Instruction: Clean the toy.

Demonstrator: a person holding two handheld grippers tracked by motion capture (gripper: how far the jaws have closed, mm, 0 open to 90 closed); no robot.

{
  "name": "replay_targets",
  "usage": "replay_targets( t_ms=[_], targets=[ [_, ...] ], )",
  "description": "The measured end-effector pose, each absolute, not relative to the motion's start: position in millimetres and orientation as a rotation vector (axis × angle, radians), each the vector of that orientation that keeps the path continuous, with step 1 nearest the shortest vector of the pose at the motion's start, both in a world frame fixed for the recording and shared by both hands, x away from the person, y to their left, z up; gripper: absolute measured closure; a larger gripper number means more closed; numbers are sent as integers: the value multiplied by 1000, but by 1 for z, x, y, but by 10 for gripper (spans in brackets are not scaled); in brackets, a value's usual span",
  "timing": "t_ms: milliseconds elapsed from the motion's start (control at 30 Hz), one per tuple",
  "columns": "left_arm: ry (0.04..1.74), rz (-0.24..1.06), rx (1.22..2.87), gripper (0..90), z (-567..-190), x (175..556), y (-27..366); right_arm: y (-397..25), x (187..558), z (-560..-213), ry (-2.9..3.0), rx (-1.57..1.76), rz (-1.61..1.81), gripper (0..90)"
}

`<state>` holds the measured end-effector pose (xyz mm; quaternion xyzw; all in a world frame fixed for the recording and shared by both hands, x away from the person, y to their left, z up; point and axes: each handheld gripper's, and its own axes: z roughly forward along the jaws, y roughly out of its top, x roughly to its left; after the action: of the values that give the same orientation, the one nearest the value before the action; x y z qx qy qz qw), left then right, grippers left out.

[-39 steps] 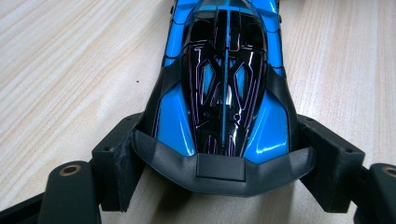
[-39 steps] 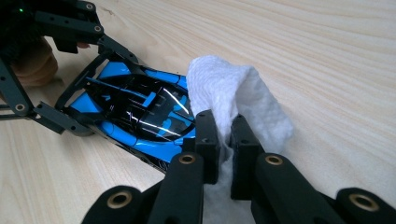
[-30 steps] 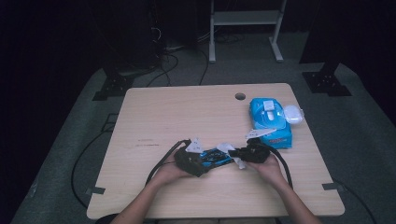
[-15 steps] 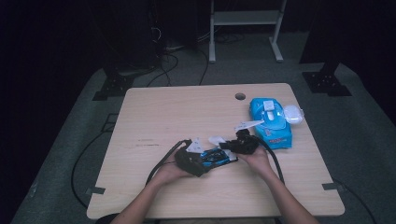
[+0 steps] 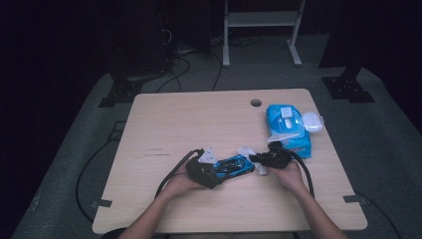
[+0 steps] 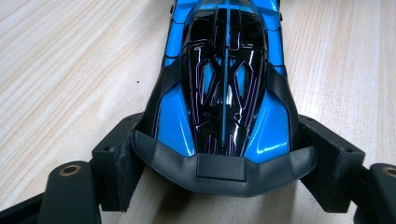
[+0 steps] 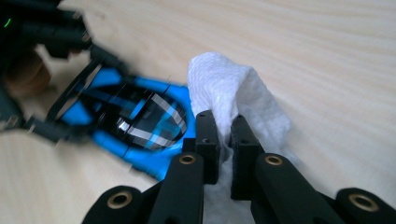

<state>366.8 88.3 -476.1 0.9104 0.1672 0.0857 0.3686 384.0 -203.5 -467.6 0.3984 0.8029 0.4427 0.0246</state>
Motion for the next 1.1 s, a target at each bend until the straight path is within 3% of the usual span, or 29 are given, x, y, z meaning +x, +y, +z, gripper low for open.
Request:
replay_targets(
  t_ms=[333,767,1100],
  targets=[
    [432,219,2333,234,-477,367,88,-200,365,-462,2547,1179,1407,840],
    [435,219,2326,234,-477,366,87,-106,360,-458,2731,912,1472,840],
    [439,216,2318,234,-478,367,86,-108,372,-457,2697,984,1515,841]
  ],
)
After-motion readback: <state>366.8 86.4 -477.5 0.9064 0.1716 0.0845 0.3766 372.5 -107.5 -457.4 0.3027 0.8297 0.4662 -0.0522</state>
